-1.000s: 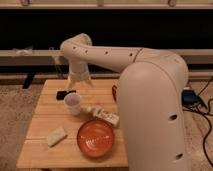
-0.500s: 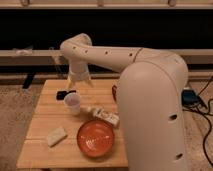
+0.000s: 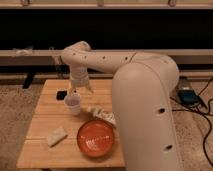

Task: Place the ceramic cup in the ceramic bowl

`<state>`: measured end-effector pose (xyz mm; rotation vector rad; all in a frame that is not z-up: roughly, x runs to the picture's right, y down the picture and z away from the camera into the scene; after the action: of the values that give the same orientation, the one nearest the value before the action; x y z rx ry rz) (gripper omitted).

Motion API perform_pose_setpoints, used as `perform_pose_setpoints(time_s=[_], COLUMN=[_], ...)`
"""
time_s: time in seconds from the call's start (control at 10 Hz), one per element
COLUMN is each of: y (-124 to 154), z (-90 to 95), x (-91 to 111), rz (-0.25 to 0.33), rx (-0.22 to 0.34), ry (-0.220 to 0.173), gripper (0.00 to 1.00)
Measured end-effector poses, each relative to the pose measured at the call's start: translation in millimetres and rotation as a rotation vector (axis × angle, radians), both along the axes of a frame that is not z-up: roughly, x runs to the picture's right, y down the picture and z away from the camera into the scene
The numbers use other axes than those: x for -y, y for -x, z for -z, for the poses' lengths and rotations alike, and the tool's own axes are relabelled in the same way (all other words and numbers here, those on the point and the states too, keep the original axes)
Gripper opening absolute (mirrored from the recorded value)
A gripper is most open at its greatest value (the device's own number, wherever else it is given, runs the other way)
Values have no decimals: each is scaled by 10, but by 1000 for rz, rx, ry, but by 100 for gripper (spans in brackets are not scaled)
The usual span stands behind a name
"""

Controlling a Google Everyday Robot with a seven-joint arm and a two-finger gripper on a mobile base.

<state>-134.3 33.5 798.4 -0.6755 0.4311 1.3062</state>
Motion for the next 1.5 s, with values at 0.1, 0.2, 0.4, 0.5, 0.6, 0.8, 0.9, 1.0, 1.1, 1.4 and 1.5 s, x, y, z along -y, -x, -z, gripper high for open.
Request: perform_pose_setpoints(time_s=[0.1,0.2,0.4,0.5,0.6,0.8,0.9,1.0,1.1,1.4,1.5], y=[-18,-31,-65,-74,-73,-40,-29,-37,-38,-15,35], z=[-52,-110,-204,-260,-306,-363,-382,-393,-399,-356,-308], x=[-63,-135,-233,-290,-339,-423,-445,-462,-482,-489,-462], rz=[-8,-15,-20,-19,-17,-12,-15,-17,-18,-43,-47], rx=[-9,-19,-36,-43,-49,-53,-48,-44,-36,30,77], ry=[13,27,43,50,56,69,77,85,95,123,126], gripper=[80,80,80,80,80,73,63,55,45,14,5])
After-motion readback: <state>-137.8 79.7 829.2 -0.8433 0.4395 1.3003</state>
